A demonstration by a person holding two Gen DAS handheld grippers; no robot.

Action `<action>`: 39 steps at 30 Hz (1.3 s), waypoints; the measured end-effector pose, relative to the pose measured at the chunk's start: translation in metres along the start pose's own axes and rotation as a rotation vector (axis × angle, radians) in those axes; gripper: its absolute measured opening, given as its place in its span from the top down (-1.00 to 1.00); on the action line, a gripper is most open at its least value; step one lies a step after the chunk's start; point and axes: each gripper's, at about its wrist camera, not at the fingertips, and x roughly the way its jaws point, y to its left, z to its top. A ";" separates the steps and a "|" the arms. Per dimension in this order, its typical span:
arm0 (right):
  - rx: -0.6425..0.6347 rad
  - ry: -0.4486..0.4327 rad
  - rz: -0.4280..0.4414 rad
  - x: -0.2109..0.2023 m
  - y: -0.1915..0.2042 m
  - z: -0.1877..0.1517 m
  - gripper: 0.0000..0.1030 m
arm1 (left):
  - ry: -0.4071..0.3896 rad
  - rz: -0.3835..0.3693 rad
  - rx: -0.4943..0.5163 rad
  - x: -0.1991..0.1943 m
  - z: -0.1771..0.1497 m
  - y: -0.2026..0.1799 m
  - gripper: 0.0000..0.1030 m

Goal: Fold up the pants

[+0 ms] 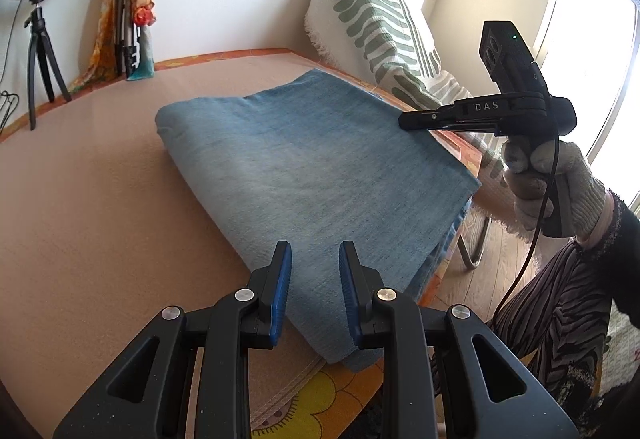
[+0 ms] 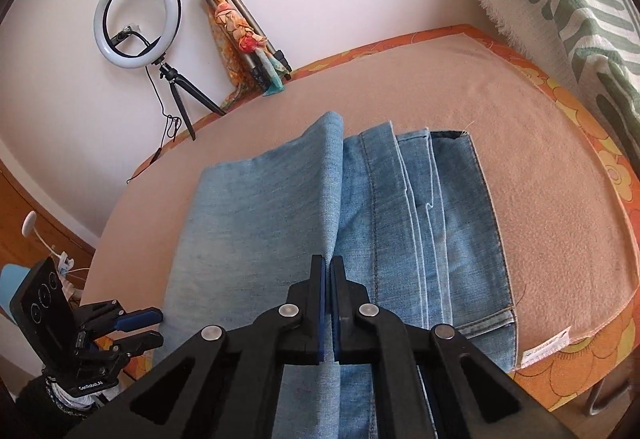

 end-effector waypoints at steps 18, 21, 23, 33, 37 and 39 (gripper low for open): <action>-0.001 0.020 -0.161 -0.003 -0.050 -0.005 1.00 | 0.022 0.048 0.050 0.007 0.004 -0.016 0.43; -0.004 0.047 -0.179 0.006 -0.051 -0.007 1.00 | 0.018 0.066 0.047 0.005 0.004 -0.017 0.42; -0.009 0.061 -0.186 0.011 -0.052 -0.008 1.00 | 0.015 0.082 0.053 0.003 0.005 -0.016 0.27; -0.023 0.088 -0.209 0.023 -0.051 -0.010 0.99 | 0.014 0.133 0.048 -0.003 0.006 -0.013 -0.08; -0.017 0.076 -0.186 0.023 -0.056 -0.012 0.98 | 0.035 0.138 0.036 -0.001 0.007 -0.012 -0.17; -0.017 0.075 -0.174 0.022 -0.056 -0.013 0.95 | 0.046 0.126 0.021 -0.001 0.008 -0.011 -0.17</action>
